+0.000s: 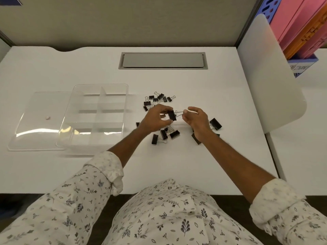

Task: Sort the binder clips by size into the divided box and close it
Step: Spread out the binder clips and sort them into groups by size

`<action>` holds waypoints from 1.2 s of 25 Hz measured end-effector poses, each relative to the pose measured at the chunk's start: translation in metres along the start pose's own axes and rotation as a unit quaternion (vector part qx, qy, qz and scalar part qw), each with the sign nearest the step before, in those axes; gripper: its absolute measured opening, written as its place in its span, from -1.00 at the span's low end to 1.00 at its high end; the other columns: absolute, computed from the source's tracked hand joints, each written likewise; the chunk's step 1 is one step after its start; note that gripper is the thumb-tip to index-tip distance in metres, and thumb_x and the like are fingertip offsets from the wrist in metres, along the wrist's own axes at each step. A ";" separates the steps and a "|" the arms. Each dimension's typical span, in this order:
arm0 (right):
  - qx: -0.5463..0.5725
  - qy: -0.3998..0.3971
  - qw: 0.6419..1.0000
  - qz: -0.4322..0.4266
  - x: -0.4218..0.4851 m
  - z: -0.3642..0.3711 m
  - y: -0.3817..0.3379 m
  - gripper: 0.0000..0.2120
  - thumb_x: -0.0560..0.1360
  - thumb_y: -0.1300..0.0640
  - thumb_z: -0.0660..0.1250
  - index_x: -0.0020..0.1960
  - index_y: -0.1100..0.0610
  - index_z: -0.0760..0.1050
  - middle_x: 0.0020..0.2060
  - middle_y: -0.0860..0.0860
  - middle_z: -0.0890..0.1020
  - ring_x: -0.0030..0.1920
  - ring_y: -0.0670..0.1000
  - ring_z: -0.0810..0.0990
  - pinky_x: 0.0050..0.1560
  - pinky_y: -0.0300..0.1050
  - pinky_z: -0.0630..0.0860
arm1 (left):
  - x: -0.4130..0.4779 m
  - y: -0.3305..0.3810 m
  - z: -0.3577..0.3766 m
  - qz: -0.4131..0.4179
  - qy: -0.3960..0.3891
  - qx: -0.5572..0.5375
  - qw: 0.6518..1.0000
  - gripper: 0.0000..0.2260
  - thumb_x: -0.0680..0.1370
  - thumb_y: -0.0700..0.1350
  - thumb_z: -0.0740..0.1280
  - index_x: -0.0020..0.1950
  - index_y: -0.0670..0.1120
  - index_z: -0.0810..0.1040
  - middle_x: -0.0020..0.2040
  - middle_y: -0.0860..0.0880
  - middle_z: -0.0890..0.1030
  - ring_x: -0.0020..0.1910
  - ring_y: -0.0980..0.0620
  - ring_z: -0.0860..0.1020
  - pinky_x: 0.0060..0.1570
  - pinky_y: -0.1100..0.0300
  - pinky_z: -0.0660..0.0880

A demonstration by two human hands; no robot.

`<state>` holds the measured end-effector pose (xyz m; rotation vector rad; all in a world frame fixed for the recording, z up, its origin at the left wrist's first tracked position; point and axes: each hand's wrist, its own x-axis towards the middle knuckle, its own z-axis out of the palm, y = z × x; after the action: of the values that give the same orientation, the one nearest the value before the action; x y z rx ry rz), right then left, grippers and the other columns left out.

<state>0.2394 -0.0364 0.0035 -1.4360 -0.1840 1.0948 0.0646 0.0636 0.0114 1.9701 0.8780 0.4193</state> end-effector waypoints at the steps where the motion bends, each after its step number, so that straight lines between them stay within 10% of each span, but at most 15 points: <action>1: -0.015 -0.012 1.000 0.006 -0.001 -0.011 -0.003 -0.67 0.51 0.27 0.49 0.24 0.27 0.54 0.00 0.16 0.68 -0.02 0.06 0.70 0.14 -0.11 0.64 | 0.001 0.002 0.009 0.013 -0.004 0.006 1.000 -0.54 0.42 -0.22 0.55 0.31 -0.12 0.58 0.19 -0.06 0.57 0.13 0.11 0.59 0.09 0.32 0.56; 8: -0.145 0.051 0.980 -0.126 -0.010 -0.074 -0.034 -0.84 0.48 0.25 0.50 0.05 0.22 0.63 -0.14 0.15 0.71 -0.17 0.01 0.72 -0.14 -0.22 0.63 | 0.005 0.020 0.070 0.031 -0.041 0.058 0.997 -0.37 0.50 -0.16 0.48 0.52 -0.15 0.34 0.45 -0.12 0.42 0.40 -0.04 0.42 0.36 0.09 0.40; 16: -0.557 0.009 0.764 -0.326 -0.002 -0.105 -0.012 -0.91 0.54 0.23 0.36 0.00 0.09 0.59 -0.07 0.00 0.64 -0.12 0.07 0.63 -0.09 0.03 0.58 | -0.010 0.016 0.109 0.003 -0.093 0.138 0.986 -0.44 0.48 -0.06 0.50 0.44 -0.10 0.42 0.31 -0.13 0.49 0.29 -0.10 0.47 0.29 0.06 0.41; 30: -0.616 -0.023 0.693 -0.375 -0.036 -0.110 0.009 -0.94 0.57 0.19 0.38 0.02 0.14 0.61 0.01 0.02 0.65 0.00 0.09 0.61 -0.24 -0.02 0.57 | -0.040 0.010 0.103 0.047 0.011 0.133 0.990 -0.66 0.55 -0.05 0.38 0.32 -0.03 0.54 0.17 0.00 0.63 0.18 -0.04 0.54 0.23 -0.12 0.45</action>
<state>0.2917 -0.1394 -0.0097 -2.1308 -1.6486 0.1742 0.1023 -0.0312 -0.0323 2.2629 0.8951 0.3957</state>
